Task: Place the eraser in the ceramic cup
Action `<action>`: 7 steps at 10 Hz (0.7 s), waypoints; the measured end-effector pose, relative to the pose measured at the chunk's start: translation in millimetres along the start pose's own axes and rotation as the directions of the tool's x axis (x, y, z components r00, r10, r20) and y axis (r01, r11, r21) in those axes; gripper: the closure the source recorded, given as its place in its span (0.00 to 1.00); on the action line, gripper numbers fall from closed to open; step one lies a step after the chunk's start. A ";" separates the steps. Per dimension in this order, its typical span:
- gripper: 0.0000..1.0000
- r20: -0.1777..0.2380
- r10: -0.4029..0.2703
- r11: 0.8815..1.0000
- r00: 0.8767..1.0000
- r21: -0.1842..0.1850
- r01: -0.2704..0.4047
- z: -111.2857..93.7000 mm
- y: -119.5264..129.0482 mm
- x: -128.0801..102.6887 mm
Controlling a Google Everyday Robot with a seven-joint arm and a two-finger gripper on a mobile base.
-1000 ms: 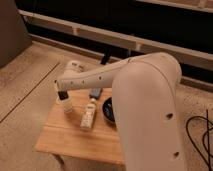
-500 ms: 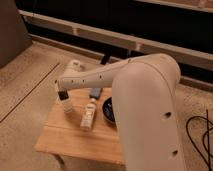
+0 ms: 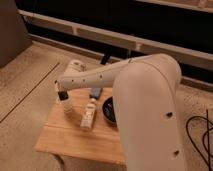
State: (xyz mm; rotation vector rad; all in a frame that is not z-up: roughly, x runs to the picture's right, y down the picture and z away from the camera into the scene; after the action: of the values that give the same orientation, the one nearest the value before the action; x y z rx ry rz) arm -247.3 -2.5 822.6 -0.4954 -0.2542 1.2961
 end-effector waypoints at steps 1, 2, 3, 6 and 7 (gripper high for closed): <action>0.97 -0.001 -0.001 1.000 1.000 -0.001 0.001 -0.3 0.9 0.2; 0.88 -0.003 -0.002 1.000 1.000 -0.002 0.002 -0.5 1.5 0.9; 0.73 -0.006 -0.002 1.000 1.000 -0.002 0.002 -0.6 2.2 1.4; 0.45 -0.008 -0.002 1.000 1.000 -0.003 0.002 -1.2 2.4 0.8; 0.38 -0.008 -0.001 1.000 1.000 -0.003 0.001 -1.4 2.3 0.4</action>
State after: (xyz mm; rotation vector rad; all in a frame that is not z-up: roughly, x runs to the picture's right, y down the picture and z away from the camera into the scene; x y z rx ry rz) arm -248.5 -1.9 820.3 -0.5025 -0.2496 1.2929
